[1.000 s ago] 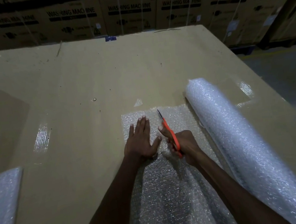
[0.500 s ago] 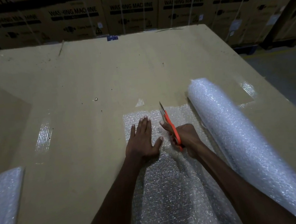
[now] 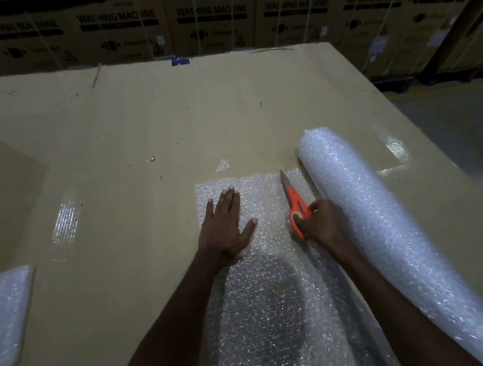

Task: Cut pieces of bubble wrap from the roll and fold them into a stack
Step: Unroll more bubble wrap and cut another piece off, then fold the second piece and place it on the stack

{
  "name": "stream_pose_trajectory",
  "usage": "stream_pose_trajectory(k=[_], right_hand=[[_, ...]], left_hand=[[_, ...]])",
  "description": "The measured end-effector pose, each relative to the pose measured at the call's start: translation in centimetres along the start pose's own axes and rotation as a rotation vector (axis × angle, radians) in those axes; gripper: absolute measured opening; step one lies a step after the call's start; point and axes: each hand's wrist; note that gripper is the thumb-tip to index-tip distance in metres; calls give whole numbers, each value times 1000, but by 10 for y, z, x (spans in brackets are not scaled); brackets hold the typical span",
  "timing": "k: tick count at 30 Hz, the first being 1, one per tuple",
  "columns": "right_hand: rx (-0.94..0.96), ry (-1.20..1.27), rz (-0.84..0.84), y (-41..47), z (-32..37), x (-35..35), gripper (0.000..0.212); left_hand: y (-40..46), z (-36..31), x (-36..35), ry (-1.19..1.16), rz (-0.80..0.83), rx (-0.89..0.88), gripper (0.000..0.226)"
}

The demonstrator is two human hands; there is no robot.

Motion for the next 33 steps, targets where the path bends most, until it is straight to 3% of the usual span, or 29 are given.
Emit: stream_pose_trajectory(k=[4, 8, 13, 20, 26, 33], right_hand=[[136, -177, -31, -17, -14, -4, 31], [243, -311, -58, -37, -13, 3, 31], [360, -229, -51, -89, -15, 1, 27], [628, -202, 73, -184, -28, -54, 52], [604, -314, 238, -220, -23, -89, 79], [572, -310, 195, -230, -10, -102, 70]], left_hand=[[-18, -10, 10, 36, -62, 4, 71], [-60, -30, 15, 20, 16, 14, 73], [-130, -51, -10, 17, 23, -11, 70], [-171, -43, -15, -9, 29, 16, 77], [-187, -14, -9, -33, -11, -10, 73], [-200, 9, 4, -32, -25, 29, 67]])
Point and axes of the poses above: each hand's wrist, its own y-axis towards the middle knuckle, its own x-axis out of the back of the hand, z = x × y, and after that the axes turned 2 degrees about y, right-handed
